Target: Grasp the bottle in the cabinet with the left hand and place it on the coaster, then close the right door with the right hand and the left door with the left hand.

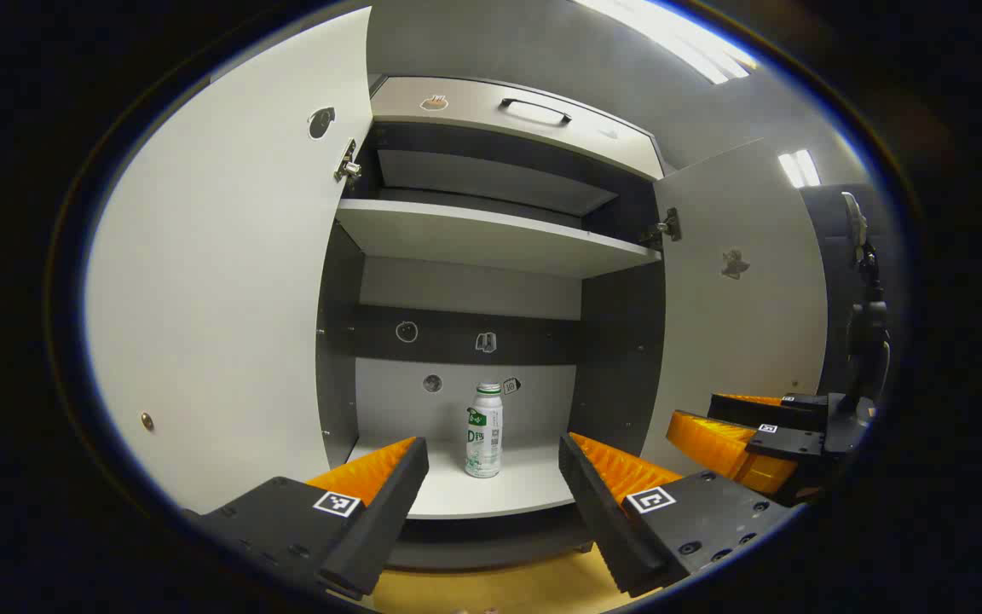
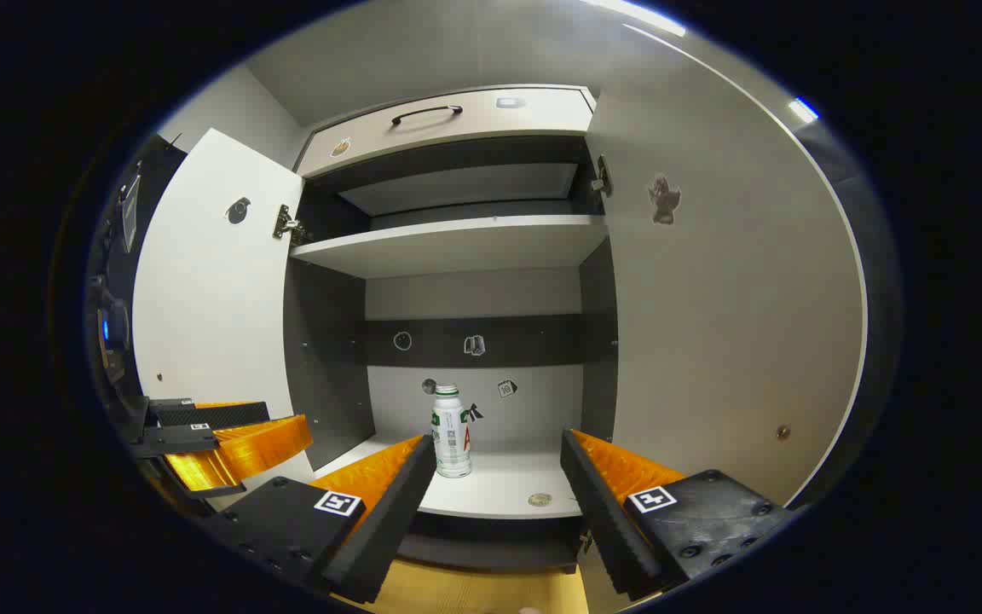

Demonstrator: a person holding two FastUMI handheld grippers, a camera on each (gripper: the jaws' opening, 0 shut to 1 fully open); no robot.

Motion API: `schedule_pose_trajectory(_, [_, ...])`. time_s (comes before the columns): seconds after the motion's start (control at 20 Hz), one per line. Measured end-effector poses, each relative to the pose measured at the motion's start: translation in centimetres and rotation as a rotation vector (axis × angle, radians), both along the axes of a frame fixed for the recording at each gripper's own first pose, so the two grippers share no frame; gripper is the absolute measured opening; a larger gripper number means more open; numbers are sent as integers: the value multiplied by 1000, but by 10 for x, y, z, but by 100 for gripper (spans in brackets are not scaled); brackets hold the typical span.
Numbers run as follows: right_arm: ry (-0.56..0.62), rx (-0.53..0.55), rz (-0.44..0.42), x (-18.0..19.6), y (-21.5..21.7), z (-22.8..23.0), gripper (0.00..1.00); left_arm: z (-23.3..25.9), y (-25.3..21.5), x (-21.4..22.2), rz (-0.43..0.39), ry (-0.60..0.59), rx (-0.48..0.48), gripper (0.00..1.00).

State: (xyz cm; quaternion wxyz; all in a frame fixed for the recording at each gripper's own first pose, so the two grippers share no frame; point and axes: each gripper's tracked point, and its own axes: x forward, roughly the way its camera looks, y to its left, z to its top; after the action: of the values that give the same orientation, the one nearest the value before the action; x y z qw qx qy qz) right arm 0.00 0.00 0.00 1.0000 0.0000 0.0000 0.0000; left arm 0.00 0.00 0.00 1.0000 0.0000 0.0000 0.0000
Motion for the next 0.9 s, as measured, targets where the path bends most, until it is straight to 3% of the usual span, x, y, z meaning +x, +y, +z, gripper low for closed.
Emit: schedule_pose_trajectory(0.9, [-9, -7, 13, -2, 3, 2, 97, -2, 0, -1, 5, -3, -1, 98])
